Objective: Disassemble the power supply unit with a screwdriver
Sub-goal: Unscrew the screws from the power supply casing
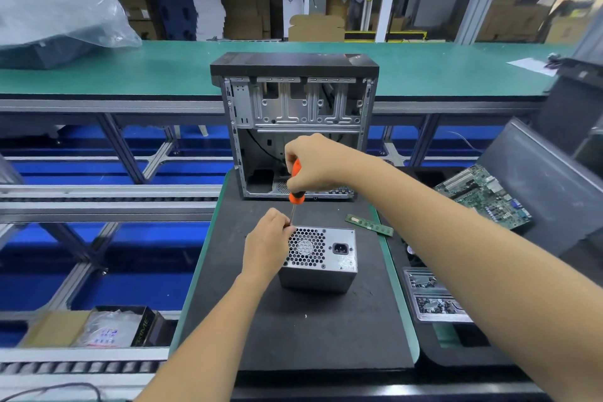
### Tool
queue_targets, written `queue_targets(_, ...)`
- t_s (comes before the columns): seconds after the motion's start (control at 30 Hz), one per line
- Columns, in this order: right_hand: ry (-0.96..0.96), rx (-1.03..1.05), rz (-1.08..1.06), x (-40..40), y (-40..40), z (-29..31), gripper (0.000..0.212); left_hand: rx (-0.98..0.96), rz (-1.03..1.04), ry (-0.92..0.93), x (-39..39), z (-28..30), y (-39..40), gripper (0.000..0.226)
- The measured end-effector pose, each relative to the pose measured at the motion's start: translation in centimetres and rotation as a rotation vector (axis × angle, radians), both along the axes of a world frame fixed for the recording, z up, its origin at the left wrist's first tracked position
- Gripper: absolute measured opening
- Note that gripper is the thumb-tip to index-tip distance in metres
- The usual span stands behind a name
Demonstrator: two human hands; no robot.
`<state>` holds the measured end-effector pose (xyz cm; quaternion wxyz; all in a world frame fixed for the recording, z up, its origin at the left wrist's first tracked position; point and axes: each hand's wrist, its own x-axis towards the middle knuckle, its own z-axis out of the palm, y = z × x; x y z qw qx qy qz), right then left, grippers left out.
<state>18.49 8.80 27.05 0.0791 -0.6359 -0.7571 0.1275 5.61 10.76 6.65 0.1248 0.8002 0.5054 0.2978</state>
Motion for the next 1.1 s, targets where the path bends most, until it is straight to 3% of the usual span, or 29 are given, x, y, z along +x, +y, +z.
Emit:
queue_targets(0.13, 0.02, 0.06, -0.029, 0.1, -0.1, -0.1, 0.018, -0.033, 0.011, 0.002, 0.3, -0.1, -0.1, 0.019)
queue_targets(0.3, 0.123, 0.089, -0.072, 0.1, -0.3, 0.3, 0.017, -0.142, 0.063, -0.161, -0.5, 0.0, 0.0, 0.024)
queue_targets(0.4, 0.138, -0.054, -0.075, 0.2, -0.3, 0.2, 0.024, -0.164, 0.091, -0.2, -1.5, 0.2, 0.2, 0.024)
queue_targets(0.57, -0.091, -0.322, -0.007, 0.3, 0.0, -1.8, 0.032, -0.114, 0.058, -0.158, -4.1, -0.3, 0.7, 0.02)
queue_targets(0.67, -0.105, -0.326, -0.049, 1.1, 0.7, -3.7, 0.033, -0.152, 0.088, -0.092, -5.5, -1.2, 1.2, 0.019)
queue_targets(0.83, 0.017, -0.375, -0.067, 1.9, 0.8, -7.9, 0.013, -0.362, 0.107, 0.081, -7.2, -4.0, 1.9, 0.003)
queue_targets(0.97, 0.031, -0.416, -0.067, 1.4, 1.1, -10.5, 0.015, -0.505, 0.13, 0.232, -6.8, -5.8, 2.3, 0.012)
queue_targets(1.1, -0.038, -0.415, -0.039, 0.9, 1.7, -11.4, 0.017, -0.454, 0.126, 0.397, -5.7, -7.0, 2.4, 0.017)
